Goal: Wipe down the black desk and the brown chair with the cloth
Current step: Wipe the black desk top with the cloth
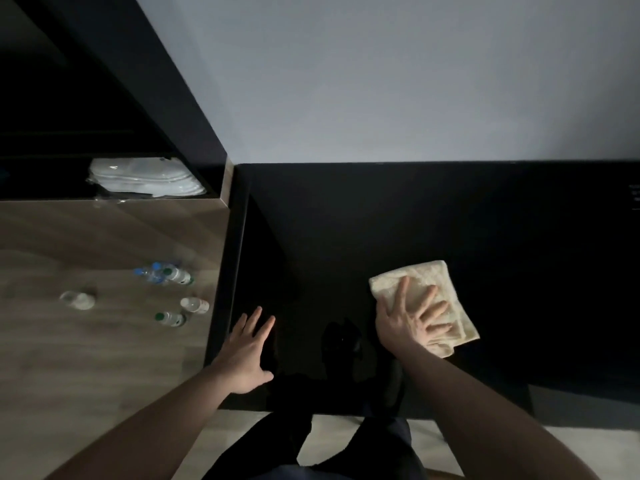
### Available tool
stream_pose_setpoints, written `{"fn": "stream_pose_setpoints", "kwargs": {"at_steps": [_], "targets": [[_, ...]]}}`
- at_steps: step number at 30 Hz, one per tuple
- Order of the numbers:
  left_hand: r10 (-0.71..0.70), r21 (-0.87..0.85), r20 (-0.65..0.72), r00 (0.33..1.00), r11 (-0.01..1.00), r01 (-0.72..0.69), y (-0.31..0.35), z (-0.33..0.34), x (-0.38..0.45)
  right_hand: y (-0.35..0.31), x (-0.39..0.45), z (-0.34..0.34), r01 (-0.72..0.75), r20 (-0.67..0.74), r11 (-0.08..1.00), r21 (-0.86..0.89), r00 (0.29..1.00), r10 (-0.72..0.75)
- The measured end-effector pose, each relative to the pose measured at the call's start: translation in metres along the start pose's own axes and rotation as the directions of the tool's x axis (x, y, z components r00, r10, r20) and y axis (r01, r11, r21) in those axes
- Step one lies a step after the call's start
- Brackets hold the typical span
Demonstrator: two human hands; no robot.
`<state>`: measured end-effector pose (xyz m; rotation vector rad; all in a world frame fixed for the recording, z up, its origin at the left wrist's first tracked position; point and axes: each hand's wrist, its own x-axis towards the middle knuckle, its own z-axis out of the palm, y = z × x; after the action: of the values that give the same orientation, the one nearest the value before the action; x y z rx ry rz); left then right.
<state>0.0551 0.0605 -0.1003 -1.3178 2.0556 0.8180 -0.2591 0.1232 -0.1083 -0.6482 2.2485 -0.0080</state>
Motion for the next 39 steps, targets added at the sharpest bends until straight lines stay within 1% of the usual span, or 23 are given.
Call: {"fn": "stream_pose_setpoints", "kwargs": {"at_steps": [2, 5, 6, 9, 11, 13, 15, 16, 18, 19, 21, 23, 25, 27, 31, 35, 39], "targets": [[-0.026, -0.024, -0.016, 1.000, 0.999, 0.025, -0.029, -0.001, -0.009, -0.033, -0.018, 0.033, 0.107, 0.035, 0.994, -0.014, 0.994, -0.106], [-0.029, -0.095, -0.102, 0.994, 0.995, 0.019, -0.063, -0.014, -0.019, -0.079, -0.040, 0.081, 0.283, 0.085, 0.957, -0.058, 0.957, -0.277], [-0.031, -0.107, -0.139, 0.990, 0.994, 0.016, -0.073, -0.020, -0.021, -0.093, -0.049, 0.094, 0.343, 0.105, 0.935, -0.083, 0.936, -0.334], [-0.042, -0.078, -0.168, 0.985, 0.997, 0.029, -0.094, -0.032, -0.026, -0.123, -0.073, 0.122, 0.514, 0.227, 0.852, -0.102, 0.846, -0.483], [0.002, -0.020, -0.183, 0.983, 1.000, -0.006, -0.098, -0.037, -0.024, -0.131, -0.074, 0.124, 0.570, 0.288, 0.817, -0.090, 0.800, -0.527], [0.073, 0.039, -0.193, 0.978, 0.997, -0.067, -0.086, -0.044, -0.018, -0.123, -0.071, 0.109, 0.564, 0.259, 0.825, 0.017, 0.795, -0.549], [0.185, 0.099, -0.214, 0.959, 0.981, -0.167, -0.059, -0.048, -0.010, -0.096, -0.070, 0.088, 0.525, 0.163, 0.834, 0.171, 0.819, -0.550], [0.243, 0.121, -0.208, 0.948, 0.968, -0.221, -0.041, -0.049, -0.004, -0.078, -0.069, 0.079, 0.521, 0.106, 0.829, 0.203, 0.830, -0.548], [0.317, 0.170, -0.135, 0.939, 0.941, -0.294, -0.006, -0.047, 0.012, -0.036, -0.067, 0.069, 0.496, 0.006, 0.860, 0.122, 0.866, -0.500], [0.324, 0.198, -0.075, 0.943, 0.932, -0.304, 0.009, -0.045, 0.022, -0.015, -0.065, 0.067, 0.440, -0.023, 0.895, 0.067, 0.898, -0.440], [0.285, 0.237, 0.051, 0.957, 0.927, -0.289, 0.029, -0.041, 0.037, 0.022, -0.065, 0.069, 0.300, -0.036, 0.954, -0.010, 0.953, -0.300], [0.236, 0.295, 0.114, 0.965, 0.919, -0.260, 0.039, -0.039, 0.048, 0.050, -0.067, 0.074, 0.208, -0.028, 0.976, -0.070, 0.977, -0.210], [0.212, 0.357, 0.125, 0.969, 0.902, -0.243, 0.045, -0.042, 0.055, 0.069, -0.068, 0.080, 0.188, -0.016, 0.974, -0.123, 0.981, -0.191], [0.206, 0.383, 0.136, 0.969, 0.891, -0.243, 0.049, -0.049, 0.064, 0.073, -0.068, 0.087, 0.197, -0.006, 0.970, -0.146, 0.980, -0.200], [0.212, 0.388, 0.123, 0.970, 0.889, -0.243, 0.066, -0.072, 0.091, 0.053, -0.063, 0.091, 0.166, -0.007, 0.981, -0.102, 0.986, -0.168], [0.207, 0.391, 0.092, 0.974, 0.892, -0.227, 0.081, -0.086, 0.117, 0.046, -0.059, 0.089, 0.149, -0.003, 0.983, -0.104, 0.989, -0.150], [0.254, 0.403, 0.052, 0.966, 0.879, -0.253, 0.074, -0.086, 0.124, 0.048, -0.056, 0.089, 0.152, -0.010, 0.980, -0.130, 0.988, -0.155]]}}
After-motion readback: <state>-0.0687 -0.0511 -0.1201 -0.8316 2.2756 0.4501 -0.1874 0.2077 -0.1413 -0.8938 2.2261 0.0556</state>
